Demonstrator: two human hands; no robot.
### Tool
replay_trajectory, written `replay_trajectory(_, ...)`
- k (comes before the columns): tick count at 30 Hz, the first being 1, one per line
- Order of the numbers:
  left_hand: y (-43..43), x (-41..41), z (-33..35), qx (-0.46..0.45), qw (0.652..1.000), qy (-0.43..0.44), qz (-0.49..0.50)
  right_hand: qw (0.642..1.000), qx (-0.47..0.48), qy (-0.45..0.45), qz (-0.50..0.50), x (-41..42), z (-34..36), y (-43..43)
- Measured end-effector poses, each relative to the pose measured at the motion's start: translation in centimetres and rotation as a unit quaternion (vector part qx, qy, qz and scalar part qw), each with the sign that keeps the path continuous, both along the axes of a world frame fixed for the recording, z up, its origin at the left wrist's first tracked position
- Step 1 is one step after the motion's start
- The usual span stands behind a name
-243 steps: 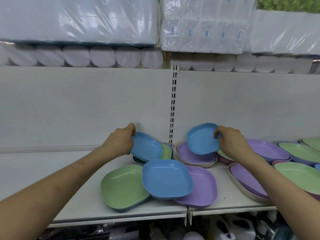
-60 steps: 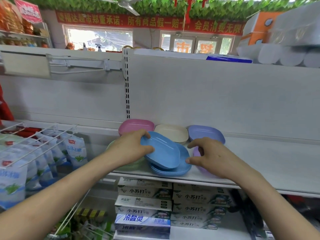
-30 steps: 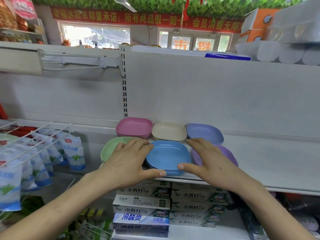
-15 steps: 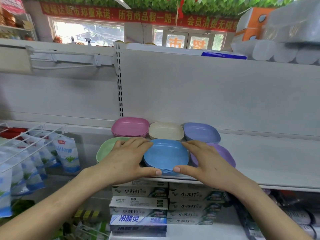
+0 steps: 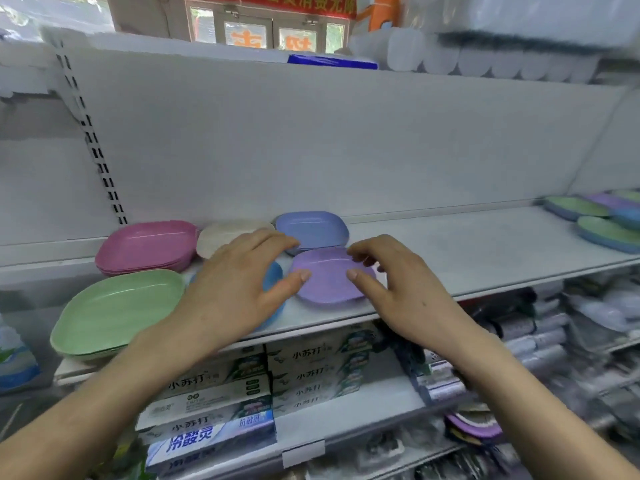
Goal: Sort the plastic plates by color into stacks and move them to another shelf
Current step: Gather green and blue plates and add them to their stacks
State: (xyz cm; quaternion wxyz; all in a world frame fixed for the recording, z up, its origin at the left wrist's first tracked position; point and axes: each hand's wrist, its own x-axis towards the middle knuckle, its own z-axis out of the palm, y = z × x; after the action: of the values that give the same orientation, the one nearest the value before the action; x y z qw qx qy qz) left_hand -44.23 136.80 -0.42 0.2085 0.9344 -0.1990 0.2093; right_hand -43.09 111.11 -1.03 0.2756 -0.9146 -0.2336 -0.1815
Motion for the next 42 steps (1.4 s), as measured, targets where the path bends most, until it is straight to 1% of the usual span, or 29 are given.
replay_trajectory(3, -4.6, 0.9, -0.5, -0.042, 0.998, -0.001, -0.041, 0.999, 0.015, 0.003, -0.043, -1.0, 0.1, -4.8)
replay_trajectory(8, -13.9, 1.7, -0.8, -0.061, 0.995, 0.003, -0.082, 0.994, 0.030, -0.003, -0.102, -2.6, 0.6, -14.2)
replay_trajectory(15, -29.5, 2.9, -0.3, -0.099, 0.985, 0.007, -0.138, 0.982, 0.055, -0.019, -0.181, -6.3, 1.8, -30.8)
replay_trajectory(20, -41.1, 2.6, 0.2, -0.186, 0.966, 0.014, -0.178, 0.963, 0.137, -0.040, -0.229, -8.2, 2.2, -40.8)
replay_trajectory(23, -47.1, 3.0, 0.3, -0.208, 0.958, 0.024, -0.198, 0.958, 0.162, -0.042, -0.233, -8.1, 2.0, -44.5)
replay_trajectory(30, -56.4, 6.3, -0.1, -0.229, 0.947, 0.048, -0.220, 0.946, 0.217, -0.024, -0.241, -5.0, 0.8, -51.4)
replay_trajectory(34, -59.6, 10.5, -0.9, -0.289, 0.939, 0.059, -0.178, 0.939, 0.241, -0.019, -0.246, -1.7, 0.1, -54.8)
replay_trajectory(36, -61.4, 13.0, -1.6, -0.303, 0.937, 0.058, -0.163, 0.939, 0.236, -0.017, -0.248, 0.4, -0.3, -56.9)
replay_trajectory(42, -66.6, 20.8, -2.4, -0.272, 0.952, 0.043, -0.134, 0.943, 0.204, 0.003, -0.264, 8.8, 0.3, -64.9)
